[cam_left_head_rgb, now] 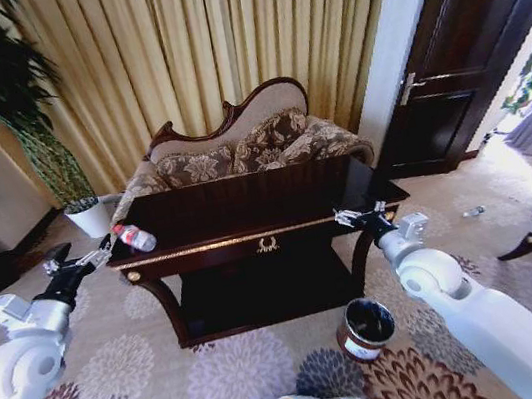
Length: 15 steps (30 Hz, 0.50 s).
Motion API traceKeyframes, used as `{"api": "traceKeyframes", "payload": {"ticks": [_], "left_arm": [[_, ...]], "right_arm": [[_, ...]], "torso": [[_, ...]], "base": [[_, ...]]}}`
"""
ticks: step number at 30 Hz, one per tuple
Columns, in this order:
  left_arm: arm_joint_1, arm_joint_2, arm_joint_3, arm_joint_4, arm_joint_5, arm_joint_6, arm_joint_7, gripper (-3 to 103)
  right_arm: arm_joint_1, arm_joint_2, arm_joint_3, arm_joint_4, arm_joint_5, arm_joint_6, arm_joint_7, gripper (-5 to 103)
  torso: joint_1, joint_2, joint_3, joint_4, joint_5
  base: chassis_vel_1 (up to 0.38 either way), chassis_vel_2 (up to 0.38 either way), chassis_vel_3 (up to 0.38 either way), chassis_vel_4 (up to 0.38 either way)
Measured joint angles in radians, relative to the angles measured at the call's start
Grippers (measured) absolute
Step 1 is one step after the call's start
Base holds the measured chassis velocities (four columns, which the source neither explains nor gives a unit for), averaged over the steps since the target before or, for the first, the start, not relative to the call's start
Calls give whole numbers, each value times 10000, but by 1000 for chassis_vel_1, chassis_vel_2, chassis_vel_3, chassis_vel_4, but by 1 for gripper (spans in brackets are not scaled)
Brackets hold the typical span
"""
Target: Move to the front of the table and place the trash on the table into the trash bin.
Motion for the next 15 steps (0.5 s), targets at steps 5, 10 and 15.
{"api": "traceKeyframes", "payload": {"ticks": [5,10,15], "left_arm": [[1,-75,118,-298,15,59,-222,100],[-28,-150,291,-755,61,342,-1256,100],[-393,-72,794,-1443,-387,1063,-3543,100]], "right_arm": [[87,-26,-174,-27,-22,72,-6,100],[124,-44,-290,-77,-9,106,-14,100],[159,-45,-434,-127,-12,112,-20,100]], "torso": [[3,-2,2,2,2],[5,-2,1,0,3],[-15,7,-7,5,3]], "base": [[-179,203,191,-211],[-67,66,56,-67],[18,-8,-6,24]]}}
